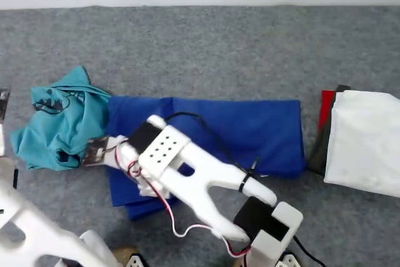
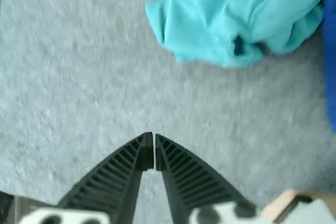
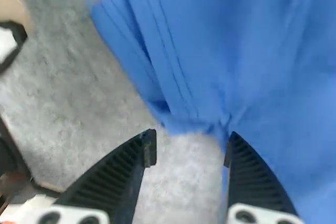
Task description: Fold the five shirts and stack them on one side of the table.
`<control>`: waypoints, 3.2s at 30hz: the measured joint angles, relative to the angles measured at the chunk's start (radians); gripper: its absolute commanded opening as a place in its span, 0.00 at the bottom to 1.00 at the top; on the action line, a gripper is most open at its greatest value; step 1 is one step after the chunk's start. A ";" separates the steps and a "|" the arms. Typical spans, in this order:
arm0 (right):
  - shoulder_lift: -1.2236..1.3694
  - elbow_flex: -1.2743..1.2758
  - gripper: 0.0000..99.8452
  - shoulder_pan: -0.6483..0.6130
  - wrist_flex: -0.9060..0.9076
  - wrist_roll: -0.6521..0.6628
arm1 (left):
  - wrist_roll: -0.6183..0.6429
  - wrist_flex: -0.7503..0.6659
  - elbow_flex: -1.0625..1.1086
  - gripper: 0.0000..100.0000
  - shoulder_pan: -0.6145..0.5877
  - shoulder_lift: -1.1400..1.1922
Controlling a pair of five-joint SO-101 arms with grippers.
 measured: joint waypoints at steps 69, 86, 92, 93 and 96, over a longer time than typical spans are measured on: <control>0.417 -0.238 0.04 0.028 0.058 0.206 | -0.049 -0.002 0.115 0.02 -0.055 0.000; 0.367 -0.238 0.17 0.074 0.187 0.256 | -0.049 -0.002 0.115 0.02 -0.031 0.000; 0.281 -0.238 0.17 0.026 0.201 0.215 | -0.049 -0.002 0.115 0.02 -0.023 0.000; 0.267 -0.238 0.17 0.009 0.201 0.210 | -0.049 -0.002 0.115 0.02 -0.023 0.000; 0.255 -0.238 0.20 -0.038 0.201 0.176 | -0.049 -0.002 0.115 0.02 -0.023 0.000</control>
